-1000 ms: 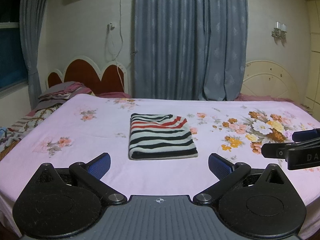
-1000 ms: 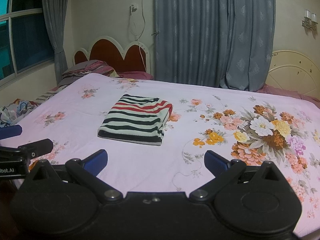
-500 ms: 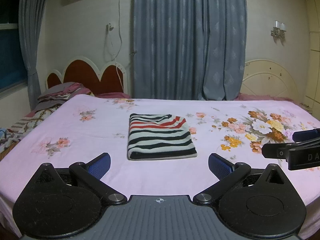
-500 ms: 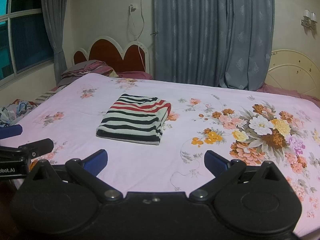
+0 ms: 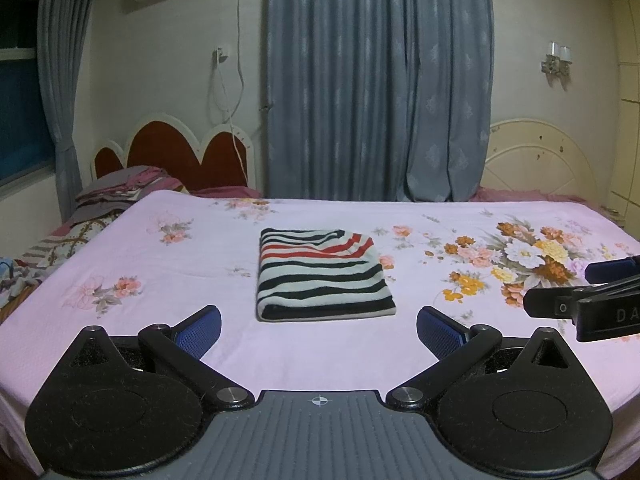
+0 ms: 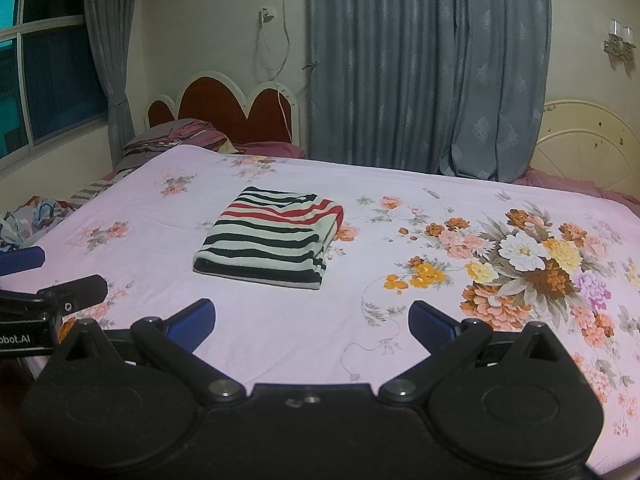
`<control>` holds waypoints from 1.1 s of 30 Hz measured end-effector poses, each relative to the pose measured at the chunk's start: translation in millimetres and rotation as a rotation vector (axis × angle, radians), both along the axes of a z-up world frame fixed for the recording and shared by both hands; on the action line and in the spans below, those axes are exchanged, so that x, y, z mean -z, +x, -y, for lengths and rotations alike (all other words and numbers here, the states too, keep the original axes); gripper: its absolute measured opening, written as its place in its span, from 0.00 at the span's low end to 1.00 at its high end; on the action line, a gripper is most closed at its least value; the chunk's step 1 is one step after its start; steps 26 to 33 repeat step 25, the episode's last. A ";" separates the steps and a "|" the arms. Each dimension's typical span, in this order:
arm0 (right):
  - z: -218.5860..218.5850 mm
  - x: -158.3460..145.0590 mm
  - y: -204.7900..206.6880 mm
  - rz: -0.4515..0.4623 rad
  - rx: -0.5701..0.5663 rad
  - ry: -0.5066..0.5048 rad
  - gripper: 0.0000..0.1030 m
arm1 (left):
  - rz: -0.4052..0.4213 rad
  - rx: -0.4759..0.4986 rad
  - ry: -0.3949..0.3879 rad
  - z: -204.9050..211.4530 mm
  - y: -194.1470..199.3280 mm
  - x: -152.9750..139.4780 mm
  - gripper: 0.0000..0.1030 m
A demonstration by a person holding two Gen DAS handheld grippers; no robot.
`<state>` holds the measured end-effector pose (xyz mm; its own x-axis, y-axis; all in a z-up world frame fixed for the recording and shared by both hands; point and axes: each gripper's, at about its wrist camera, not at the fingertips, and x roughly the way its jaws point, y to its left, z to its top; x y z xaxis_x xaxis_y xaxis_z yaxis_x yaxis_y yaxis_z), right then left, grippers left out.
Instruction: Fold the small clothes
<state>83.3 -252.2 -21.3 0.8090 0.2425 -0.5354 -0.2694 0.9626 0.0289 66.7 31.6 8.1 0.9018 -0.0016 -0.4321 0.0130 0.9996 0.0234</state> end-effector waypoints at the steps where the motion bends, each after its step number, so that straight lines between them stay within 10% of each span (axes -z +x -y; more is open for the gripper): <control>1: 0.7 -0.1 0.2 0.001 -0.001 0.000 0.99 | 0.001 0.001 -0.001 -0.2 0.1 0.4 1.00; 33: -8.4 -1.3 -2.0 0.007 -0.023 -0.012 0.99 | 0.017 -0.012 -0.005 -16.5 1.2 -0.8 0.99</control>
